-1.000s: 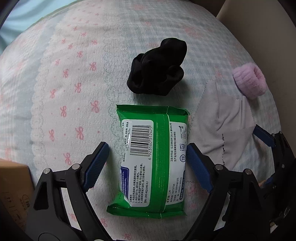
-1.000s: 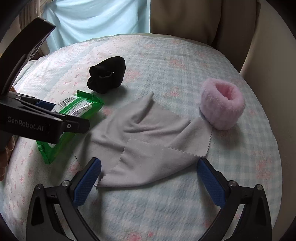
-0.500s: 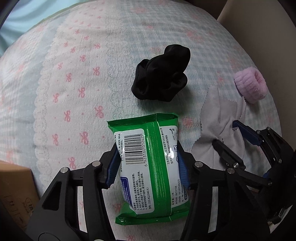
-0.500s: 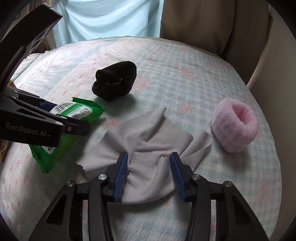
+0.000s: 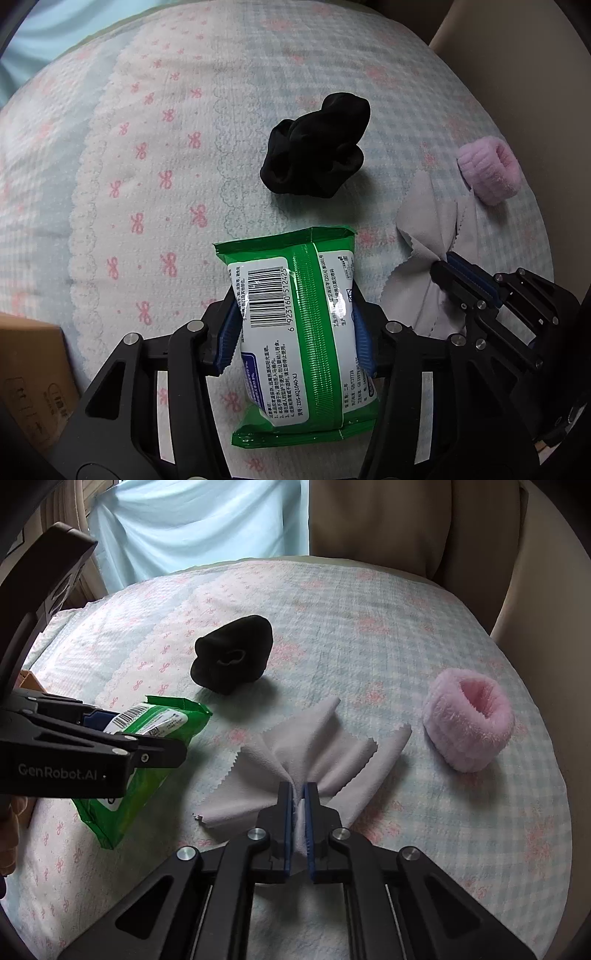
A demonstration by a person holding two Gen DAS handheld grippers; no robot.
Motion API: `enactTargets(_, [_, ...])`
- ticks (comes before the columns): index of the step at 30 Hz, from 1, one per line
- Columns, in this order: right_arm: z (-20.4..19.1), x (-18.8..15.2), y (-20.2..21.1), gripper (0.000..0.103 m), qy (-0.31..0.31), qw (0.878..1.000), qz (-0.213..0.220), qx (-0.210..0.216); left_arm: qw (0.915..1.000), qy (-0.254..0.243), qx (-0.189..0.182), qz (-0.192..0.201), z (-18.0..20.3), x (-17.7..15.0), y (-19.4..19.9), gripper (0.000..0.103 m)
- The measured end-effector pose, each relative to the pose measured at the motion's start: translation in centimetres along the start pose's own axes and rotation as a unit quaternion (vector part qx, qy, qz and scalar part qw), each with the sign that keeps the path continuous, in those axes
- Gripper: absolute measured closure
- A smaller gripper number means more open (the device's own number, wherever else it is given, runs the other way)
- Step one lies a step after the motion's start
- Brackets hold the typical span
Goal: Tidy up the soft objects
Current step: 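Grasp the green wet-wipe pack with the left tool while the right tool pinches the grey cloth, then carry the wipe pack and grey cloth into the box and release both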
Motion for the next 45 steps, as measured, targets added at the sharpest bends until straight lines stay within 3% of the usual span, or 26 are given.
enactTargets(9, [0.1, 0.8, 2.5, 0.098, -0.016, 1.000, 0.017, -0.001, 0.9999, 0.005, -0.004, 0.016, -0.7, -0.7, 2.6, 0.058])
enactTargets(15, [0.1, 2.5, 6.5, 0.098, -0.021, 0.999, 0.037, -0.009, 0.9994, 0.012, -0.009, 0.032, 0.0, -0.8, 6.0, 0.059])
enactTargets(25, [-3.2, 7.5, 18.1, 0.098, -0.002, 0.996, 0.084, -0.006, 0.9952, 0.036, -0.015, 0.089, -0.3, -0.4, 18.4, 0.059])
enactTargets(31, [-7.9, 10.5, 24.9, 0.098, 0.020, 0.995, 0.100, 0.009, 0.9904, 0.049, 0.005, 0.129, -3.0, -1.6, 28.2, 0.059])
enactTargets(36, [-13.7, 11.9, 28.4, 0.098, 0.038, 0.993, 0.111, 0.032, 0.9865, 0.067, 0.022, 0.148, -7.4, -3.6, 34.0, 0.059])
enactTargets(45, [-27.0, 13.7, 28.9, 0.098, 0.032, 0.992, 0.106, 0.058, 0.9843, 0.084, 0.027, 0.153, -18.8, -7.3, 39.9, 0.059])
Point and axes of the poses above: each gripper's, at about its wrist camera, not at the fingertips, and y roughly against the way its jaws point, z to its right, x to its top, the point moved 2 cm from there along -y, roughly the way its jaws point
